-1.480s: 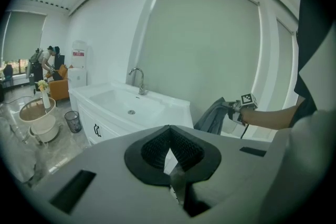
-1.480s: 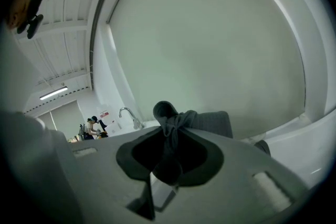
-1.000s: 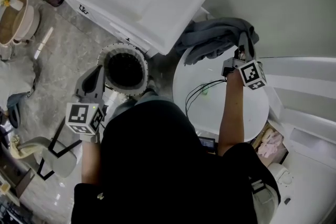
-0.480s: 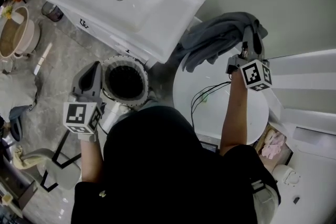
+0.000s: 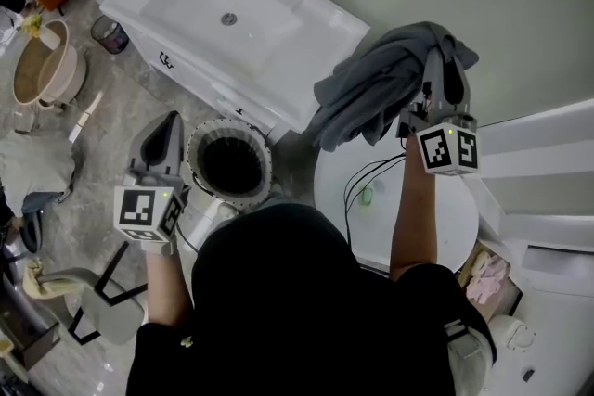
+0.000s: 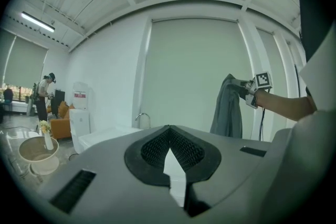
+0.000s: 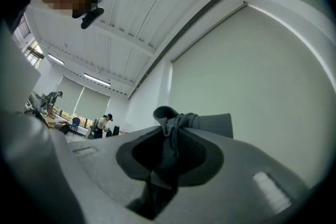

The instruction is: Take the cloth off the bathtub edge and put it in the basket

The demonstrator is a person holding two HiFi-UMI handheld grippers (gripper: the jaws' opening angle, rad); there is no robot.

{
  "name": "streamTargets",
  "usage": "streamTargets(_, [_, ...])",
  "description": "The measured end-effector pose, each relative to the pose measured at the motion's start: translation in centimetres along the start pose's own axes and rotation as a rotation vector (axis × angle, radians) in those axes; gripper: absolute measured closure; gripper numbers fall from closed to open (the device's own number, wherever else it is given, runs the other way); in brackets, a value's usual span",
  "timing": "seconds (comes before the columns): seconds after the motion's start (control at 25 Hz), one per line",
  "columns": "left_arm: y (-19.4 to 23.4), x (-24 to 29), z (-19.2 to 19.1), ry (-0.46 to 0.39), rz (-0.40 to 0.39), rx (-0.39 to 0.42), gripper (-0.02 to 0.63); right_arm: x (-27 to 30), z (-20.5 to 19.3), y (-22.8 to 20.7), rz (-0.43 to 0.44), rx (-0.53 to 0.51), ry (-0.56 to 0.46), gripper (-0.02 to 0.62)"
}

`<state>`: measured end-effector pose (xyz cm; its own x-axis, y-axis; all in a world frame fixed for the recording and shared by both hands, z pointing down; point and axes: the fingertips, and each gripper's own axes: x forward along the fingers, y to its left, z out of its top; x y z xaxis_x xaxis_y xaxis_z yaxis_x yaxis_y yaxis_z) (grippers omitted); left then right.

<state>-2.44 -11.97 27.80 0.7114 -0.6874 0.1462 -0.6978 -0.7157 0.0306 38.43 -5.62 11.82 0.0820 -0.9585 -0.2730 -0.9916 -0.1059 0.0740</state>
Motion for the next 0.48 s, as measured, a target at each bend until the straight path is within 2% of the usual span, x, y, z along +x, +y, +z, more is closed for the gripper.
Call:
streamTargets(0.16, [1.1, -2.0, 1.6, -0.029, 0.043, 0.014, 0.591, 1.3, 2.1, 4.4, 0.095, -0.012, -0.045, 0.528])
streamTargets(0.48, [4.2, -7.9, 2.6, -0.062, 0.172, 0.023, 0.591, 3.9, 3.0, 15.1, 0.317, 0.065, -0.085, 0.528])
